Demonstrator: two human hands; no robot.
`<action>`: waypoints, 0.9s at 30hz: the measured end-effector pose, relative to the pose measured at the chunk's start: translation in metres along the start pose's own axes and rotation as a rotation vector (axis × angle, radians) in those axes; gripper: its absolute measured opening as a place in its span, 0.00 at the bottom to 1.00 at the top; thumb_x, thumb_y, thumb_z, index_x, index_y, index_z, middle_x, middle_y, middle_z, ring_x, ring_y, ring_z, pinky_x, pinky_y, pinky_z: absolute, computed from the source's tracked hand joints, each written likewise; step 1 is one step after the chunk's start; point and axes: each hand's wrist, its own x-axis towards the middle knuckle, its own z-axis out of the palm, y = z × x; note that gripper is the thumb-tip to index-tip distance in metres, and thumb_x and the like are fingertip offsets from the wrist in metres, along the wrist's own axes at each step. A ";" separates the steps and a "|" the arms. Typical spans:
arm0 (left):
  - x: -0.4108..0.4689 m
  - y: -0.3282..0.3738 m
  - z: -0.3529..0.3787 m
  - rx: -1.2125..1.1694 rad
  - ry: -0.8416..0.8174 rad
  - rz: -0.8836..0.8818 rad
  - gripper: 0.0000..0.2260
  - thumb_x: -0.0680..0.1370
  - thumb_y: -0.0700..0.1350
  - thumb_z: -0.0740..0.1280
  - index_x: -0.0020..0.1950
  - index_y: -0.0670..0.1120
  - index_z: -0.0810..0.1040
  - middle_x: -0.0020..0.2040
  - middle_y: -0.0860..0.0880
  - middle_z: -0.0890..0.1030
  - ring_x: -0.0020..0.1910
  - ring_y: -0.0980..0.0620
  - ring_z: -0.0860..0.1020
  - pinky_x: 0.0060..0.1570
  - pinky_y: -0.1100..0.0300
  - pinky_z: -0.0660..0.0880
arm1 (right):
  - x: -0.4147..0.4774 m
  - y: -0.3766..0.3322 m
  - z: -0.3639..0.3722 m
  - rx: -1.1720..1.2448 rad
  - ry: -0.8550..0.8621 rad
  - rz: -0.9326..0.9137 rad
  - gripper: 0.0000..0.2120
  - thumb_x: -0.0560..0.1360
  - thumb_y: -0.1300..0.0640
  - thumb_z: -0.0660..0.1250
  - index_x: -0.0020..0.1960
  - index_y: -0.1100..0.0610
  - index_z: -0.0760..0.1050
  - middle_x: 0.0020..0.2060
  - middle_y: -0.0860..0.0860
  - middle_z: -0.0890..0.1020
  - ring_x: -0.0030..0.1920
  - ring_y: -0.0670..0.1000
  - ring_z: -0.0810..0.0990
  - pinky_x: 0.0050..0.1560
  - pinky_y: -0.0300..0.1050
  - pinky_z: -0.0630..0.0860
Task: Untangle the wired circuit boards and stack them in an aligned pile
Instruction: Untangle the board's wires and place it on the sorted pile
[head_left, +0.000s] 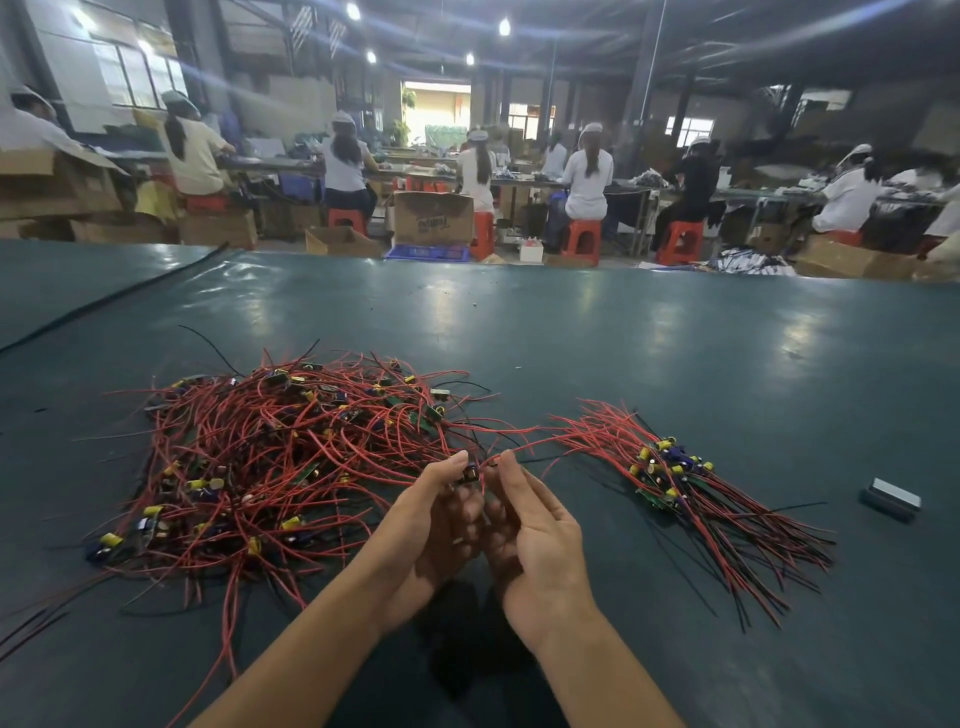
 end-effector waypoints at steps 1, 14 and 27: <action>-0.001 0.001 0.000 -0.003 -0.006 -0.003 0.14 0.63 0.60 0.73 0.29 0.49 0.80 0.28 0.52 0.74 0.27 0.56 0.75 0.35 0.62 0.74 | -0.001 0.000 0.000 -0.028 -0.001 -0.022 0.04 0.63 0.57 0.76 0.36 0.57 0.85 0.38 0.56 0.86 0.34 0.50 0.84 0.34 0.41 0.81; -0.003 0.000 0.003 0.288 0.061 0.192 0.10 0.70 0.52 0.71 0.30 0.49 0.81 0.29 0.50 0.80 0.29 0.56 0.79 0.30 0.66 0.75 | -0.002 -0.003 -0.002 -0.432 0.051 -0.174 0.10 0.72 0.52 0.74 0.34 0.53 0.86 0.33 0.51 0.86 0.32 0.44 0.83 0.35 0.38 0.79; -0.002 0.000 0.003 0.344 0.261 0.334 0.21 0.79 0.37 0.62 0.28 0.48 0.82 0.23 0.49 0.73 0.21 0.56 0.69 0.23 0.66 0.67 | 0.008 -0.008 0.001 -0.358 0.183 -0.078 0.09 0.72 0.54 0.76 0.34 0.55 0.85 0.31 0.50 0.85 0.32 0.48 0.82 0.36 0.45 0.76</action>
